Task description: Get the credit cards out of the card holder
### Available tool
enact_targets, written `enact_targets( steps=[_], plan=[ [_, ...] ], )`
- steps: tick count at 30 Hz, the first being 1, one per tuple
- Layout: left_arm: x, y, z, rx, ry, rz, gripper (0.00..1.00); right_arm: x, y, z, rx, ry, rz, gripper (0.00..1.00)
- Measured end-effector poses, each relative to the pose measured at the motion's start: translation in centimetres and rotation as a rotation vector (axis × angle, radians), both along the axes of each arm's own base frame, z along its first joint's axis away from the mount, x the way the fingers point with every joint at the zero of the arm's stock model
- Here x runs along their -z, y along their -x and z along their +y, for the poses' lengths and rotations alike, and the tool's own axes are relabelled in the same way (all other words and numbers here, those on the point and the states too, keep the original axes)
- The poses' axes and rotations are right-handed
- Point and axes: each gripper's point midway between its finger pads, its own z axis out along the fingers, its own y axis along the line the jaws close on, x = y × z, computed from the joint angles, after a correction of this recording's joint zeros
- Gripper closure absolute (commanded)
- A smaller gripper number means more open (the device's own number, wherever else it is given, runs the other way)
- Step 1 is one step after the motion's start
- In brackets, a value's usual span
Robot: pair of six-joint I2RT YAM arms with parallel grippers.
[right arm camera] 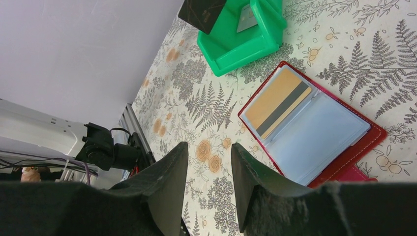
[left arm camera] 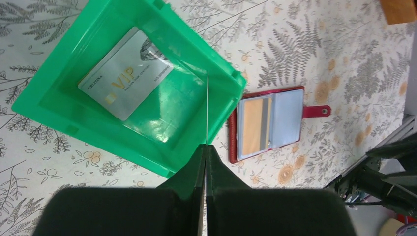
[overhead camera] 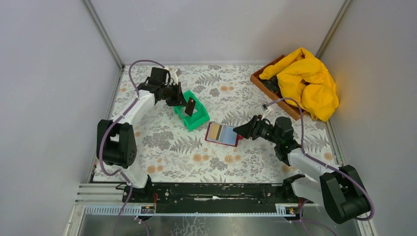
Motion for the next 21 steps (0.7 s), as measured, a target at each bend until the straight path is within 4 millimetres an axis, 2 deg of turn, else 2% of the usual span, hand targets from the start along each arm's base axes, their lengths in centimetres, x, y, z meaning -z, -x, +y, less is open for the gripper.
enact_targets(
  steps=[6,10,16,21],
  plan=[
    [3.2,-0.7,0.5,-0.050,-0.037,0.077,1.00,0.4,0.0,0.0,-0.002,0.003,0.018,0.55],
    [3.9,-1.1,0.6,-0.091,-0.030,0.075,1.00,0.8,0.0,0.1,-0.005,0.006,0.029,0.55],
    [5.1,-1.2,-0.3,-0.087,-0.027,0.084,1.00,1.2,0.0,0.2,-0.007,0.007,0.044,0.55],
    [6.2,-3.2,-0.9,-0.023,-0.069,0.092,1.00,1.1,-0.1,0.2,-0.007,0.005,0.041,0.56]
  ],
)
